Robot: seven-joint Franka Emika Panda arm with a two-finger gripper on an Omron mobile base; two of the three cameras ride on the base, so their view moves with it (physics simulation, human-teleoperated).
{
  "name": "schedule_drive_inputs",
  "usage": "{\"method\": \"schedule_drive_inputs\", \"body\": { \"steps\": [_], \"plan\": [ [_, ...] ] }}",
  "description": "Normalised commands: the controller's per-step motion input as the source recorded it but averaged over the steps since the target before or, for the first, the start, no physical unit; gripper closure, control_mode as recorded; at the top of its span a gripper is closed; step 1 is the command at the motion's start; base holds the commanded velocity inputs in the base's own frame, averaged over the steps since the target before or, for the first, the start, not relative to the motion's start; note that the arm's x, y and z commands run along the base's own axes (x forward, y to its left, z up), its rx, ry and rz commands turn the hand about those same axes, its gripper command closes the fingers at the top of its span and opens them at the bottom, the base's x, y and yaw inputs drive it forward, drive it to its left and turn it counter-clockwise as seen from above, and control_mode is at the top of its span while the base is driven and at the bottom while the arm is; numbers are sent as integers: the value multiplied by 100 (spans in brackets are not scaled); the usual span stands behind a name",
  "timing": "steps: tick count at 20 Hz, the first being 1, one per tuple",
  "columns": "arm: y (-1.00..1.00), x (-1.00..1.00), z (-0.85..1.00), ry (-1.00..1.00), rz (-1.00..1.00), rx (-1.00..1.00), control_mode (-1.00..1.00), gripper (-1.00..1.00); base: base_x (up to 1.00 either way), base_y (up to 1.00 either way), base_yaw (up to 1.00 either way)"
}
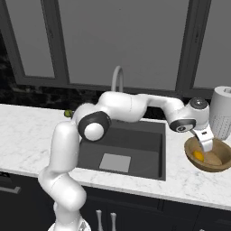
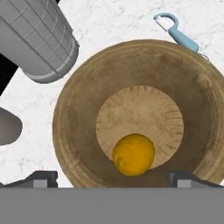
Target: Pick the lemon from the sink and place it in the bowl. Then pick the bowl and place it in the microwave. Then close the microwave door and press the start button.
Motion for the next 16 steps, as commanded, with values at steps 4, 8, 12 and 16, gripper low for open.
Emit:
{"method": "schedule_drive_inputs", "body": {
  "steps": [4, 8, 12, 16],
  "plan": [
    [27, 22, -7, 16, 9, -4, -100, -100, 0, 0, 0],
    [16, 12, -14, 17, 15, -4, -100, -100, 0, 0, 0],
    [3, 4, -17, 13, 16, -1, -100, -100, 0, 0, 0],
    [0, 0, -26, 9, 17, 0, -100, -100, 0, 0, 0]
  ]
}}
